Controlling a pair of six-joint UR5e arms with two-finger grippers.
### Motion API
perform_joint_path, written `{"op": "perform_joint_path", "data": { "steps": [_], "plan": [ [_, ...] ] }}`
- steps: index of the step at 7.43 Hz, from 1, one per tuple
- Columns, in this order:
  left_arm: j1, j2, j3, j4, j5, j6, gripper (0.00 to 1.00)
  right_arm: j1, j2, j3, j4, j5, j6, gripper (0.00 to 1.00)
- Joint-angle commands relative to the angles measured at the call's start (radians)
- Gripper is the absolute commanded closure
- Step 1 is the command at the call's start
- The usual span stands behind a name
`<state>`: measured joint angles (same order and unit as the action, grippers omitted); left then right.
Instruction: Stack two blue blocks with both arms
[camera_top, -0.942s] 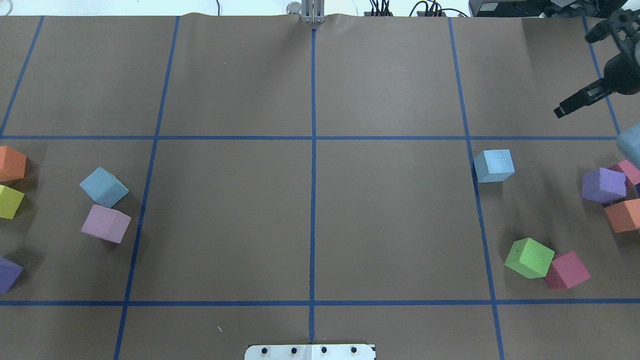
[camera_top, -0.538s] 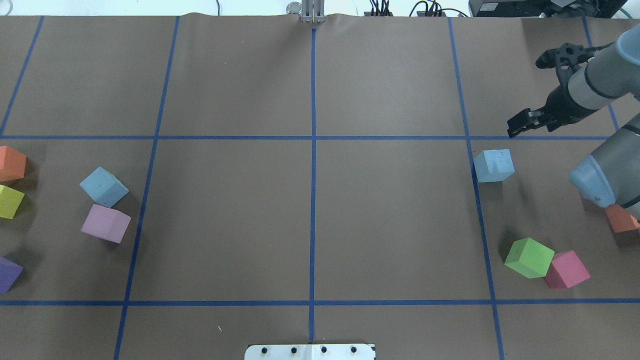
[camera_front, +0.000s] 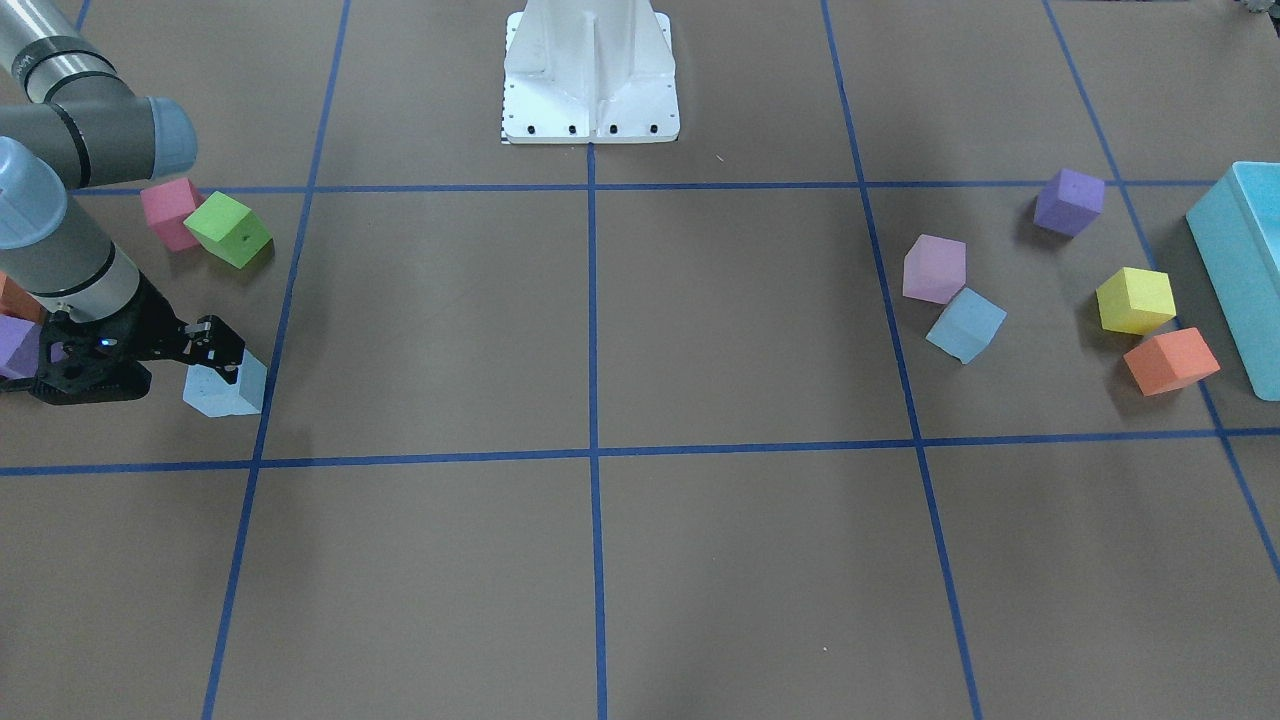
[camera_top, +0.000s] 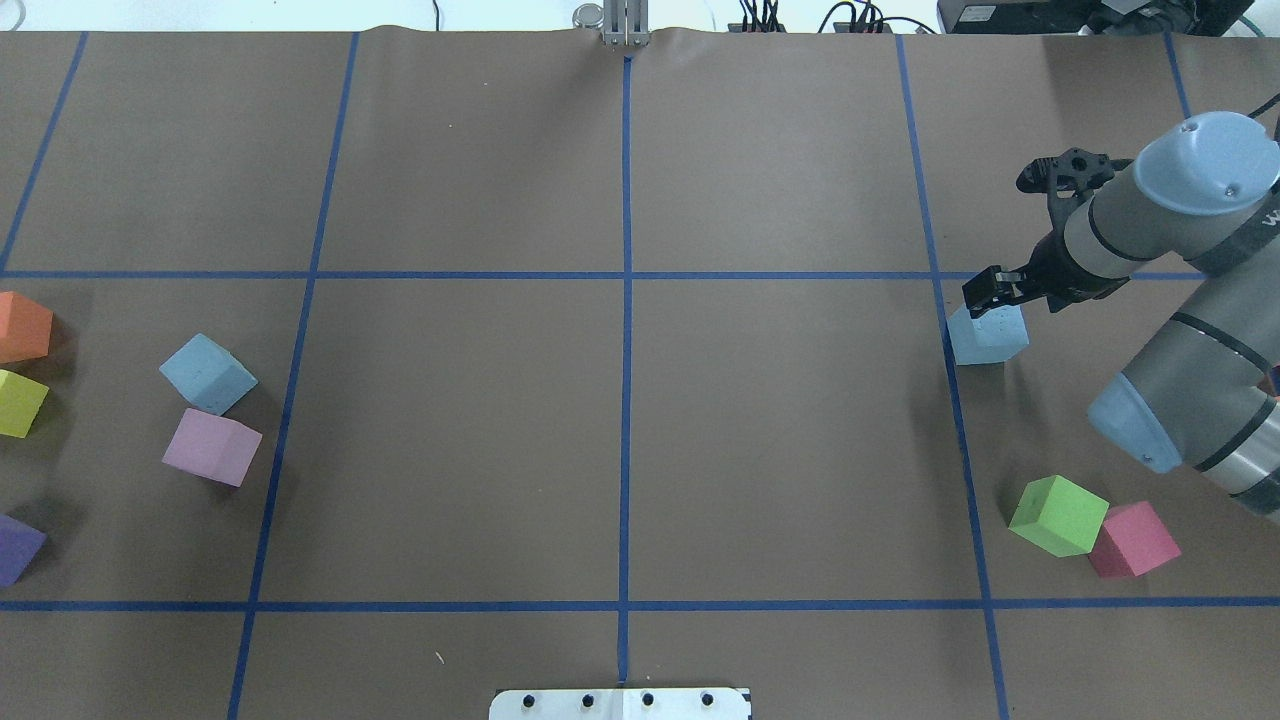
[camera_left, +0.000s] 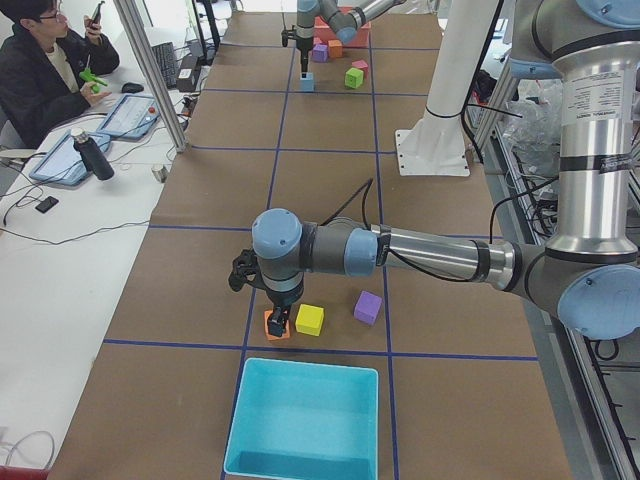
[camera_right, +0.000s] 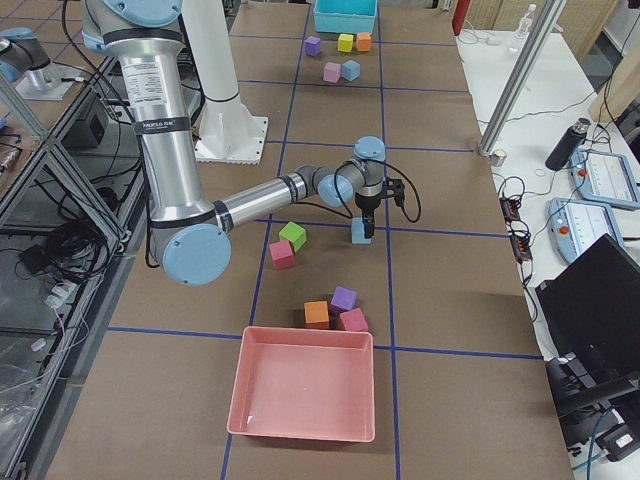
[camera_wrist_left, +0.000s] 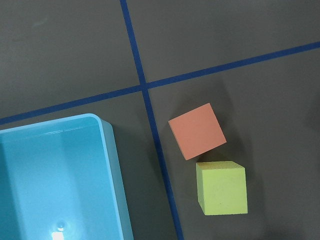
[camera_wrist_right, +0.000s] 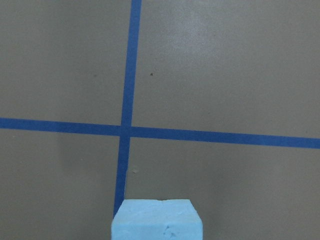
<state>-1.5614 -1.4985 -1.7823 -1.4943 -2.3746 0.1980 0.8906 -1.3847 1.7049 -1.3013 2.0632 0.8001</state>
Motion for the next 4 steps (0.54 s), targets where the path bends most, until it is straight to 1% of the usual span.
{"op": "perform_joint_path", "data": {
  "steps": [1,3,4],
  "plan": [
    [0.0,0.001,-0.002,-0.001,0.0,0.0,0.02,-0.027,-0.002,-0.016,0.034,-0.012,-0.001,0.0],
    [0.0,0.001,-0.003,-0.003,0.0,0.0,0.02,-0.042,-0.002,-0.03,0.037,-0.021,-0.008,0.0],
    [0.0,0.001,-0.003,-0.003,0.0,0.0,0.02,-0.045,-0.001,-0.053,0.039,-0.031,-0.028,0.0]
  ]
}}
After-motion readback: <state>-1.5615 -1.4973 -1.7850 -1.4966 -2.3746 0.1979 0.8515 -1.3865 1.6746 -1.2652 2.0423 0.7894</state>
